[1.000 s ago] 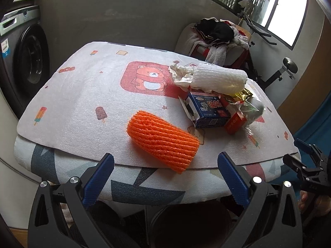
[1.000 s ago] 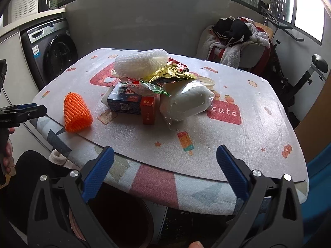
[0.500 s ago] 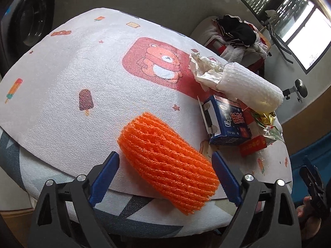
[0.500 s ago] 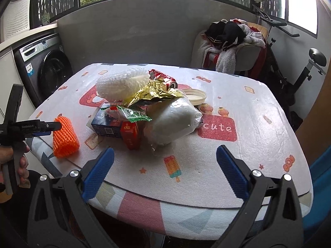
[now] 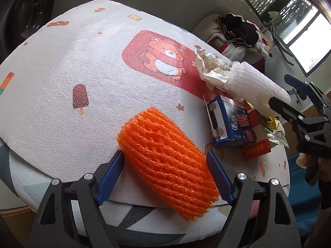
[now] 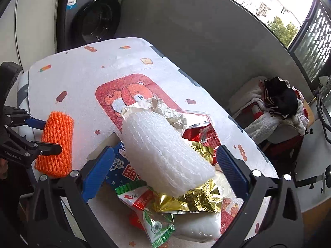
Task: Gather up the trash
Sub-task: 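Grasp the orange foam net with the left gripper while the right grasps the white sleeve, then drop the orange net into the pink bin with the left gripper while the right carries the sleeve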
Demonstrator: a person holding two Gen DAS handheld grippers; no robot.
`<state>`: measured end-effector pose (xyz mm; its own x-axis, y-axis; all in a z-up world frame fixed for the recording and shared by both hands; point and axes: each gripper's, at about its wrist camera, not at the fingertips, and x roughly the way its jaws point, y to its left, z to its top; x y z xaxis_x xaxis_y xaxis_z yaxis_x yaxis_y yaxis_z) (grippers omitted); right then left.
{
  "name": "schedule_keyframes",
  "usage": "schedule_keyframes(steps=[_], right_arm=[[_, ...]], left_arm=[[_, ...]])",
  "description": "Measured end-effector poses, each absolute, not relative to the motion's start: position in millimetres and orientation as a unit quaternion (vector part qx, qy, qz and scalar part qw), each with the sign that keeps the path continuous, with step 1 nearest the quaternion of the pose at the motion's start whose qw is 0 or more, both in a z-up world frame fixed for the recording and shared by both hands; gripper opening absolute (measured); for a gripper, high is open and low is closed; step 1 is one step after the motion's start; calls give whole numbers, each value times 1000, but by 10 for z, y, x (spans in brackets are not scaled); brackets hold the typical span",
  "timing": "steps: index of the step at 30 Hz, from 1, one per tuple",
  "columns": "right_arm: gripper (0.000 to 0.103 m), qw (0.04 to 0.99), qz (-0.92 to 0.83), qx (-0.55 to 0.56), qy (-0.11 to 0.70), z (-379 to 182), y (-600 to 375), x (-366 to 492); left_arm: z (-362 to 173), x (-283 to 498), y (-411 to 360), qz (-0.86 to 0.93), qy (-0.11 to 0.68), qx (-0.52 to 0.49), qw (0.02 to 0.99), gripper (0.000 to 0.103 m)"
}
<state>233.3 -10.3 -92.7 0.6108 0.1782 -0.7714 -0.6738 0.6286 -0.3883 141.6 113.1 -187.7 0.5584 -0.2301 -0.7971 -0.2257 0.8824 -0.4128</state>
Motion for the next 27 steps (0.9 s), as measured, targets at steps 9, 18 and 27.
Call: schedule_keyframes(steps=[9,18,27], right_arm=[[52,826,278,-301,387,-804,-132,2305],[52,890,246,-170,345,-362,-837,1990],[52,913,233,-81,324,-234,-1446,1456]], left_arm=[[-1786,1374,1116,-23,457,-230,859,41],[-1352,1266,922,-55,418,-194,886,25],[-878,985,587,-105,382,-137,908,24]])
